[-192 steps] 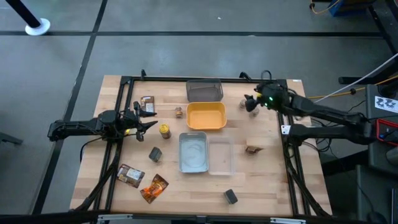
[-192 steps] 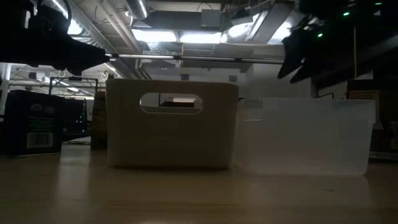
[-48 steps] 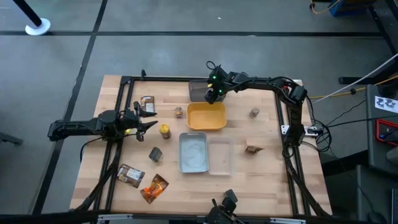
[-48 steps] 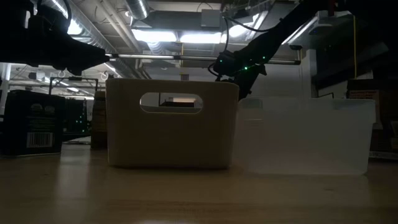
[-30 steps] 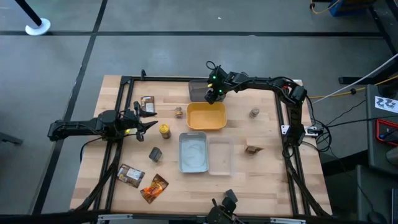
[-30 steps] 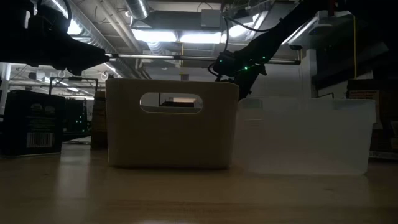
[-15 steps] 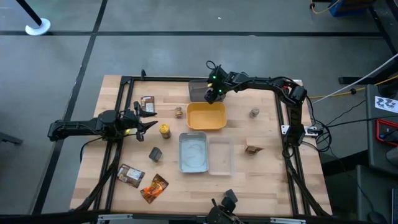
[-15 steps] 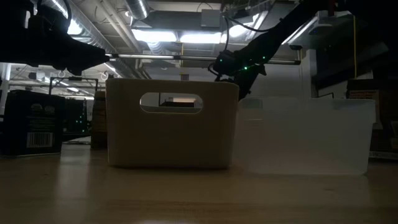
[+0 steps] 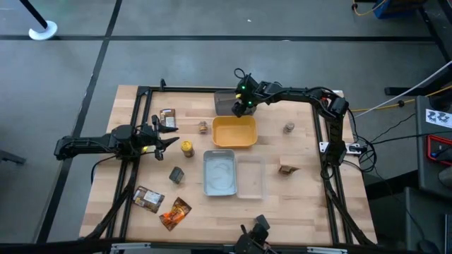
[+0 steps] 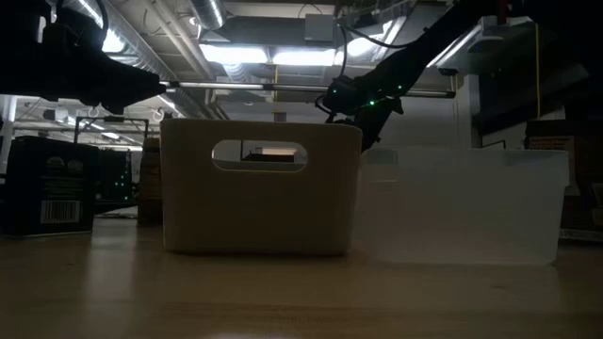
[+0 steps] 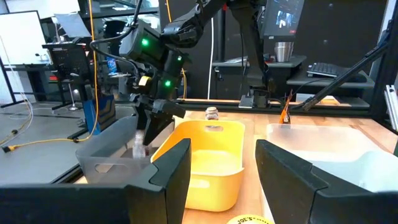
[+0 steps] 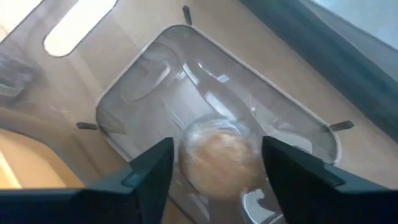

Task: Sort spices by type
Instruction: Put the top right brown seasoning bottle into the black bin, then put the right brown seasoning bottle into the black bin

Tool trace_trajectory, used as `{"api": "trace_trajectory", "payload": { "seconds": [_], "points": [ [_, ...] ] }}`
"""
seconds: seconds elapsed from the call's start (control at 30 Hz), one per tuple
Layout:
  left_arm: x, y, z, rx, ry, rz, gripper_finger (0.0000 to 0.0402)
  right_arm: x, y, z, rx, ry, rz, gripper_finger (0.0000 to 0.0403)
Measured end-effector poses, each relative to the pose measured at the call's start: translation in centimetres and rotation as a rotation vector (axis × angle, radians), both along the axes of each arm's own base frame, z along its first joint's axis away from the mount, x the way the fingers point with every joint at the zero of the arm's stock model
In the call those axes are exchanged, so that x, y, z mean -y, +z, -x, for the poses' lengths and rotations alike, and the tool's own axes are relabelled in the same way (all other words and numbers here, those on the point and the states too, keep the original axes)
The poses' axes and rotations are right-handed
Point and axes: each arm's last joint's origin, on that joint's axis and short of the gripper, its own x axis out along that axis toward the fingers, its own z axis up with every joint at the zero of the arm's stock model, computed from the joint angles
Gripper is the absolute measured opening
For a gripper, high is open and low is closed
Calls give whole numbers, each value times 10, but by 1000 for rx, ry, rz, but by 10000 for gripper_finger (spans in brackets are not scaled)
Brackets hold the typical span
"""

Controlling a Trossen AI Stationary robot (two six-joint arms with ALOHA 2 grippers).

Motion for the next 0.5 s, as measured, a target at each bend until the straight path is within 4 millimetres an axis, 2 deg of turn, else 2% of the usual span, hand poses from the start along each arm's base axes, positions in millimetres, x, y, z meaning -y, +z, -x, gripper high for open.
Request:
{"api": "trace_trajectory", "payload": {
  "seconds": [0.23,0.33,0.5],
  "points": [
    [0,0,0,0,0,0,166,0,0,0,-6,1,8,308],
    [0,0,0,0,0,0,166,0,1,0,-19,28,22,318],
    [0,0,0,5,-1,20,166,3,15,-3,-23,38,28,321]
  ]
}}
